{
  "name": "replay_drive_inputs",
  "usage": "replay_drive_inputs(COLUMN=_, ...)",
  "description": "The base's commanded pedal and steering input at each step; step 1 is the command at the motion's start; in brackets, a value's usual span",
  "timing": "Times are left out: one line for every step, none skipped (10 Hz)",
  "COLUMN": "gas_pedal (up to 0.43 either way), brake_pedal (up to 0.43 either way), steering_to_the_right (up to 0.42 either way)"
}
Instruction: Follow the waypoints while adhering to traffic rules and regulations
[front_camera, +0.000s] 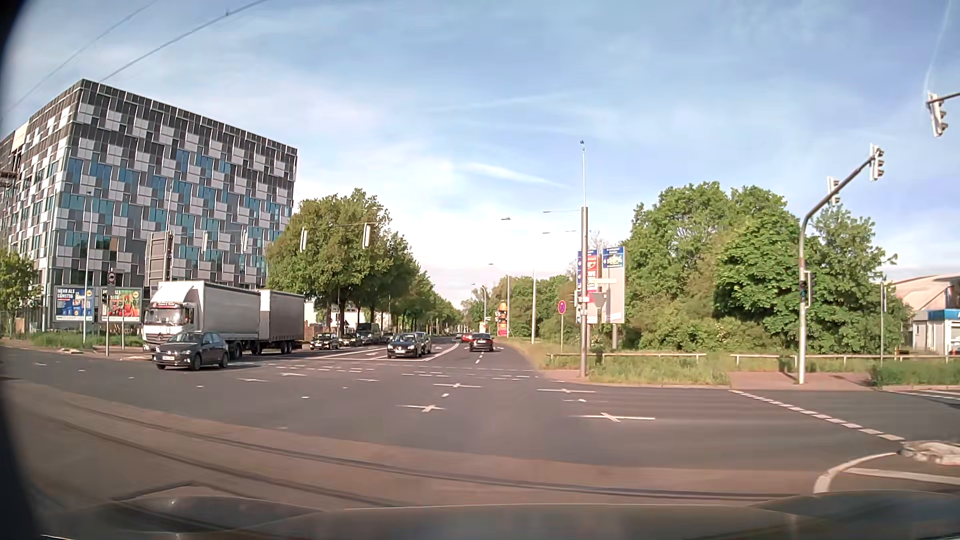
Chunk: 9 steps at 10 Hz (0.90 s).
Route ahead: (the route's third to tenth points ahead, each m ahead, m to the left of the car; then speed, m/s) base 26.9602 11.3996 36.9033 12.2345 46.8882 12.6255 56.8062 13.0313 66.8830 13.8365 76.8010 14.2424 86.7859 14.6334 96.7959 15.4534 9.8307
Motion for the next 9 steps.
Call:
replay_drive_inputs(gas_pedal=0.469, brake_pedal=0.0, steering_to_the_right=-0.018)
replay_drive_inputs(gas_pedal=0.469, brake_pedal=0.0, steering_to_the_right=-0.019)
replay_drive_inputs(gas_pedal=0.469, brake_pedal=0.0, steering_to_the_right=-0.019)
replay_drive_inputs(gas_pedal=0.469, brake_pedal=0.0, steering_to_the_right=-0.019)
replay_drive_inputs(gas_pedal=0.469, brake_pedal=0.0, steering_to_the_right=-0.02)
replay_drive_inputs(gas_pedal=0.461, brake_pedal=0.0, steering_to_the_right=-0.018)
replay_drive_inputs(gas_pedal=0.441, brake_pedal=0.0, steering_to_the_right=-0.017)
replay_drive_inputs(gas_pedal=0.429, brake_pedal=0.0, steering_to_the_right=-0.012)
replay_drive_inputs(gas_pedal=0.429, brake_pedal=0.0, steering_to_the_right=-0.011)
